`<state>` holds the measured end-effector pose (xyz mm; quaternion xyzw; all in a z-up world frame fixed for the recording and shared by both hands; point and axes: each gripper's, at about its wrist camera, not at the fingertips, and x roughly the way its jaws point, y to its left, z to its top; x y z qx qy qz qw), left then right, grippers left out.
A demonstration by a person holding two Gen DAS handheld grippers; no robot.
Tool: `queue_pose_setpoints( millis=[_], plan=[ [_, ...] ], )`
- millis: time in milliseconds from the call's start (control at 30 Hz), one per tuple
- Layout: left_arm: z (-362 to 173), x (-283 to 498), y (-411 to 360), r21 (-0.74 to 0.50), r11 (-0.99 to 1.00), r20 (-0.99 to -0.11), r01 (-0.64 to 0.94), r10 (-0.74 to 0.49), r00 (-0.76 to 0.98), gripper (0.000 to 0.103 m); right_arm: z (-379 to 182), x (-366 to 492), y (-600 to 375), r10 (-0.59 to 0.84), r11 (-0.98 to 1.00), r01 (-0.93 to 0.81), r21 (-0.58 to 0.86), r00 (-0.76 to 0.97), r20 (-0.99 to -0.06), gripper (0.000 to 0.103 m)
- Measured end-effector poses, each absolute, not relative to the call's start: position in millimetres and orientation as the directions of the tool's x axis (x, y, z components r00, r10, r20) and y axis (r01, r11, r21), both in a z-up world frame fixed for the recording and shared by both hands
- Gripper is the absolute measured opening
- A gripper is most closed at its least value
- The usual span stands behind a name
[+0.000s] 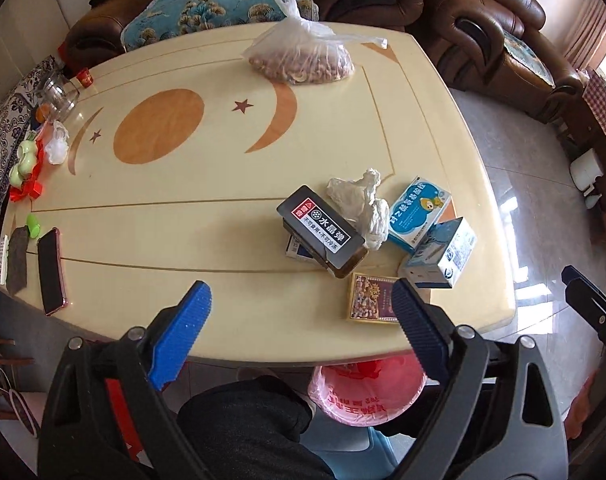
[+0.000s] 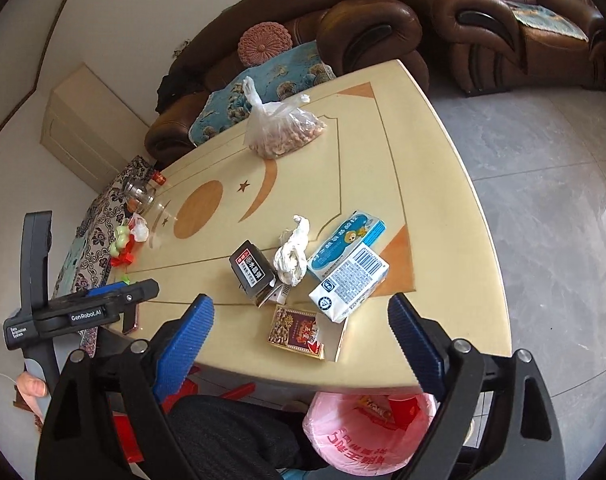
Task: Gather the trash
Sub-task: 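Move both tools back toward the table items, then grasp the black warning-label box with the left tool while the right tool grasps the white milk carton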
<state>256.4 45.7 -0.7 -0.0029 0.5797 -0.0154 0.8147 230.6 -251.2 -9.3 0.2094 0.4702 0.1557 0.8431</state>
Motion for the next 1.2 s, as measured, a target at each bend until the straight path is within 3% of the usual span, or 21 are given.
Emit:
queue_pose_setpoints(
  millis=[367,1200],
  plan=[
    [-14.2,294.0,50.9,-0.116,0.993,-0.966,-0.028,-0.106,0.235,0.089,-5.0,257.5,-253.2,0.437,0.875,-0.037,0.483,0.489,-0.755,0.087],
    [-100.9,346.1,53.3,-0.177,0.971,-0.982,-0.161,-0.164,0.093,0.089,-111.0,316.6,-229.1,0.454,0.87,0.05,0.49,0.303,-0.838,0.087]
  ],
)
